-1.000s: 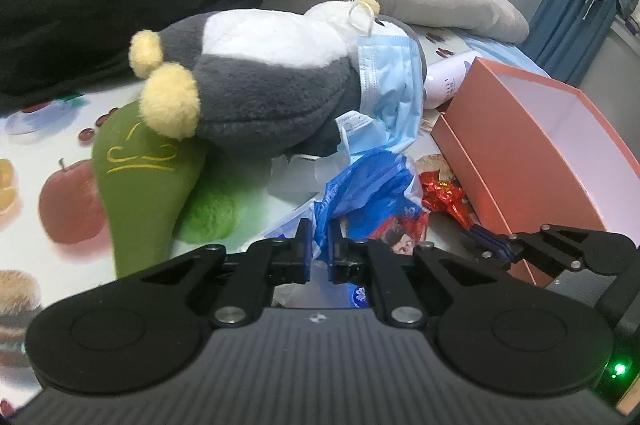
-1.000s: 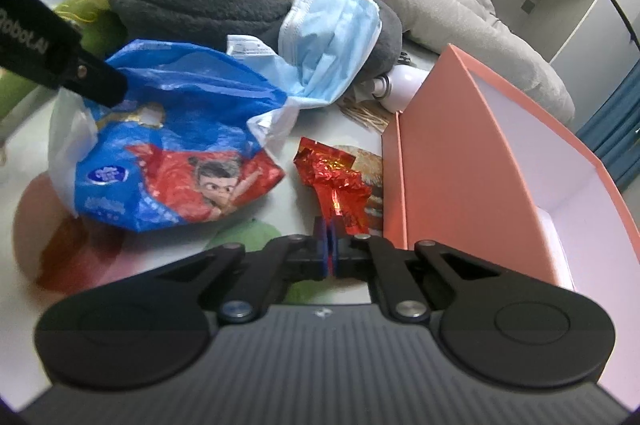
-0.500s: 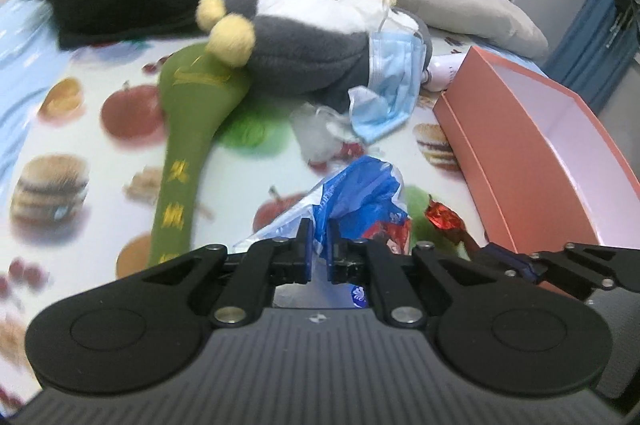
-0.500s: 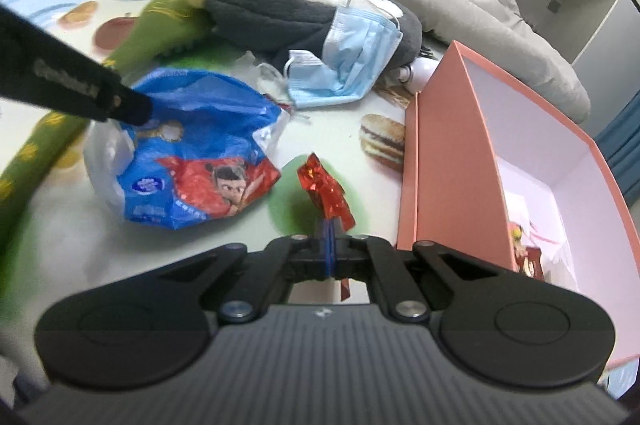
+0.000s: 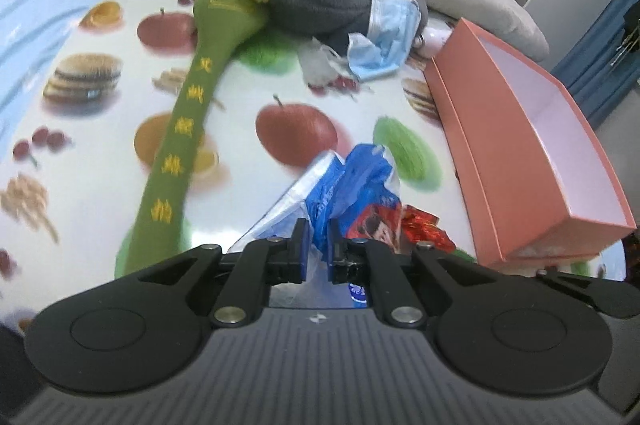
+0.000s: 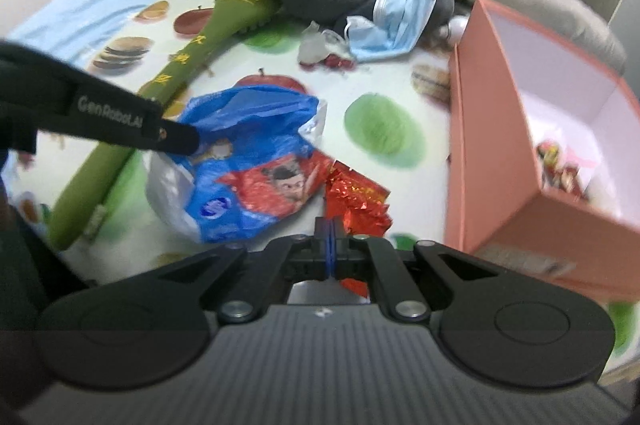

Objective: Organize soft objects
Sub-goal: 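Lift the red packet with the right tool while the left tool lifts the blue bag, then carry the red packet with the right tool while the left tool carries the blue bag toward the box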

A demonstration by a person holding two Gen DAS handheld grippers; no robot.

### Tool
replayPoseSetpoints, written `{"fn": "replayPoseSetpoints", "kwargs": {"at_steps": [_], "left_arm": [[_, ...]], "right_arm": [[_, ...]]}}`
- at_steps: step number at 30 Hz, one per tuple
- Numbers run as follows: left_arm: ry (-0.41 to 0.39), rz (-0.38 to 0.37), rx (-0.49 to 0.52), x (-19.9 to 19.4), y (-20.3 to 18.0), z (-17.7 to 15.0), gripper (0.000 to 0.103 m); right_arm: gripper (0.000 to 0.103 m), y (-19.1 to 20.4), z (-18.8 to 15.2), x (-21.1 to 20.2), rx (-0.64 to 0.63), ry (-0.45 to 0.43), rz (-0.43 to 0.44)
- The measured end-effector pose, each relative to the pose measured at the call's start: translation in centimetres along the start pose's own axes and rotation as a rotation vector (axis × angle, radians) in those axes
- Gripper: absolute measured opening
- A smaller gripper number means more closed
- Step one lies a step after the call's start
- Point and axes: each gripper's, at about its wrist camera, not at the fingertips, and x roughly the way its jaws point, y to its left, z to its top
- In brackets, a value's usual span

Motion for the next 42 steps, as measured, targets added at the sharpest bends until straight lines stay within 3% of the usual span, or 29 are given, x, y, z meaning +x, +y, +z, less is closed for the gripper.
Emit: {"fn": "replayPoseSetpoints", "kwargs": {"at_steps": [5, 11, 13, 15, 16, 30, 38, 41, 42], "left_arm": [[0.025, -0.039, 0.004, -0.7, 0.0, -0.6, 0.010], [0.033, -0.079, 0.039, -1.4, 0.1, -0.3, 0.041], [0.035, -0.092, 0.069, -1.4, 0.0, -0.2, 0.047], [0.026, -0.083, 0.077, -1.4, 0.0, 0.0, 0.047], [0.028, -0.085, 0.083, -1.3, 0.1, 0.1, 0.047], [0.071, -0.069, 0.192, 2.6, -1.7, 2.1, 0.047], [0.095, -0.027, 0.268, 5.1, -2.8, 2.1, 0.047], [0.097, -0.015, 0.275, 5.6, -2.7, 1.8, 0.044], [0.099, -0.010, 0.270, 5.7, -2.6, 1.7, 0.035]], "right_arm": [[0.007, -1.1, -0.6, -0.5, 0.101, 0.001, 0.052], [0.010, -2.3, -0.5, -0.8, 0.172, -0.009, 0.104], [0.039, -2.6, -0.7, -0.6, 0.187, -0.005, 0.102], [0.053, -3.0, -1.0, -0.4, 0.208, -0.009, 0.095], [0.054, -3.1, -1.1, -0.2, 0.218, -0.007, 0.090], [0.055, -5.0, -1.0, 3.9, 0.262, 0.084, 0.071], [0.056, -5.3, -0.6, 4.9, 0.256, 0.084, 0.059], [0.057, -5.1, -0.5, 5.1, 0.237, 0.085, 0.057], [0.057, -5.0, -0.5, 5.3, 0.233, 0.084, 0.056]]}}
